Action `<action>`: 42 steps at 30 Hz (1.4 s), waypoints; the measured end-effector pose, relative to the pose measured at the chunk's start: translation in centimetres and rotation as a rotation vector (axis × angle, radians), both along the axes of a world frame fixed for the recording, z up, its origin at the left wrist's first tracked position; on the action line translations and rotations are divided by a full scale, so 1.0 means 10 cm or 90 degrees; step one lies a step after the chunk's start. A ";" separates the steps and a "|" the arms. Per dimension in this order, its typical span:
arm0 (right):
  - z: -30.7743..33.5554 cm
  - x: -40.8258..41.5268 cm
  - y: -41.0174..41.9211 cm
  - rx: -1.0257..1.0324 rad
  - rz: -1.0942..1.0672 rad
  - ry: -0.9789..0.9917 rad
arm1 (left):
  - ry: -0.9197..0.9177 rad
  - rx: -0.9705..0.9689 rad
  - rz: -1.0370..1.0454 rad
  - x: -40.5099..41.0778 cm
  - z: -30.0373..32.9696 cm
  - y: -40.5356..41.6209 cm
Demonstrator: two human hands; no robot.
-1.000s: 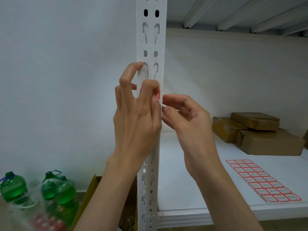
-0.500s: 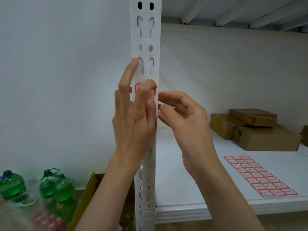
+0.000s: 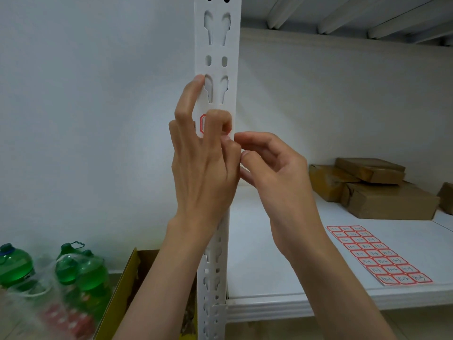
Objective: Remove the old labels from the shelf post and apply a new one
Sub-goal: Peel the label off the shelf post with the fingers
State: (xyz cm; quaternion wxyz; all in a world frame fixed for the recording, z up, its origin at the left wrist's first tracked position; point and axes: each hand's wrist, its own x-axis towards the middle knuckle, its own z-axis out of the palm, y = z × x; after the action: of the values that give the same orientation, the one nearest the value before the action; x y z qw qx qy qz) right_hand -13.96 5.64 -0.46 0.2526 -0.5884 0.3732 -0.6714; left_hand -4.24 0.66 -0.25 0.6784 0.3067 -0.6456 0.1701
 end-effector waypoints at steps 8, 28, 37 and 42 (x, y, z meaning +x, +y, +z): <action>0.00 0.02 0.00 0.001 -0.004 -0.010 | -0.012 0.002 -0.005 0.02 -0.04 0.00; -0.01 0.02 -0.01 0.005 -0.011 -0.005 | -0.014 0.001 0.009 0.00 -0.03 0.00; 0.00 0.04 -0.01 -0.002 -0.013 -0.012 | 0.010 0.015 -0.006 -0.02 0.01 0.04; 0.02 0.03 -0.05 -0.004 0.004 -0.025 | 0.090 -0.006 -0.106 -0.01 0.01 0.00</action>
State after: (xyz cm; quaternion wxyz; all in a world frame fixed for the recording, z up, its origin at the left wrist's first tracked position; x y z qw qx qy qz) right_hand -13.63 5.14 -0.27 0.2603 -0.5772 0.3640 -0.6830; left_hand -4.33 0.65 -0.17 0.7354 0.2600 -0.6186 0.0947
